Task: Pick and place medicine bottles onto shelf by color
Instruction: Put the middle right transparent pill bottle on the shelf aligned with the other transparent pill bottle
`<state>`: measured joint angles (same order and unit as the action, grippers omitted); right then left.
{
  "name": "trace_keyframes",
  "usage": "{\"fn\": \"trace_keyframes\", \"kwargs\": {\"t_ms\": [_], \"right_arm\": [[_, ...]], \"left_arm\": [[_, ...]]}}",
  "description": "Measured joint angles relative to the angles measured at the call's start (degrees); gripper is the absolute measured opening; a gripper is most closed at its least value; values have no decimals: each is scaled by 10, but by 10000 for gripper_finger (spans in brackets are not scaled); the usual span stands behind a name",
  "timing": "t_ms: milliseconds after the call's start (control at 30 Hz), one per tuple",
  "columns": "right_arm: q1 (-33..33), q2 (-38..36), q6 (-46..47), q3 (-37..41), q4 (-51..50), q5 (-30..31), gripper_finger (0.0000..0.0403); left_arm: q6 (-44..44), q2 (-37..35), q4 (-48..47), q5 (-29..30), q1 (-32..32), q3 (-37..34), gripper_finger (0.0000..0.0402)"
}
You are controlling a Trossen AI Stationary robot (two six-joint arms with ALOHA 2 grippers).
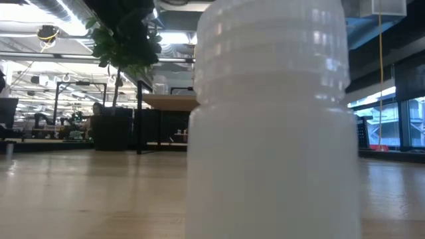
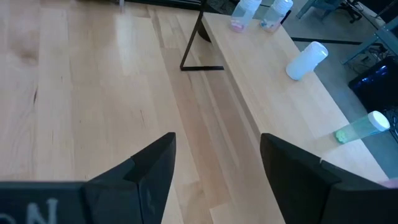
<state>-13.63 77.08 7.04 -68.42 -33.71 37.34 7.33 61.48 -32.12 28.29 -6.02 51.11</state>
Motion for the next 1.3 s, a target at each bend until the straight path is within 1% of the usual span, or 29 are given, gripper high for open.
{"fn": "trace_keyframes", "kwargs": {"t_ms": [233, 333, 467, 533, 700, 867, 1300], "right_arm": [[0, 0, 0, 0, 0, 0, 236], [0, 0, 0, 0, 0, 0, 236], [0, 0, 0, 0, 0, 0, 236], [0, 0, 0, 0, 0, 0, 237], [0, 0, 0, 0, 0, 0, 237], [0, 0, 0, 0, 0, 0, 237], [0, 0, 0, 0, 0, 0, 237]], "left_arm": [[-8, 41, 6, -23, -47, 0, 165], [-26, 49, 17, -23, -68, 0, 149], [-45, 50, 37, -25, -95, 0, 138], [-45, 50, 40, -37, -110, 0, 136], [-46, 59, 43, -89, -144, 0, 135], [-64, 76, 58, -96, -164, 0, 135], [-80, 79, 79, -98, -192, 0, 135]]}}
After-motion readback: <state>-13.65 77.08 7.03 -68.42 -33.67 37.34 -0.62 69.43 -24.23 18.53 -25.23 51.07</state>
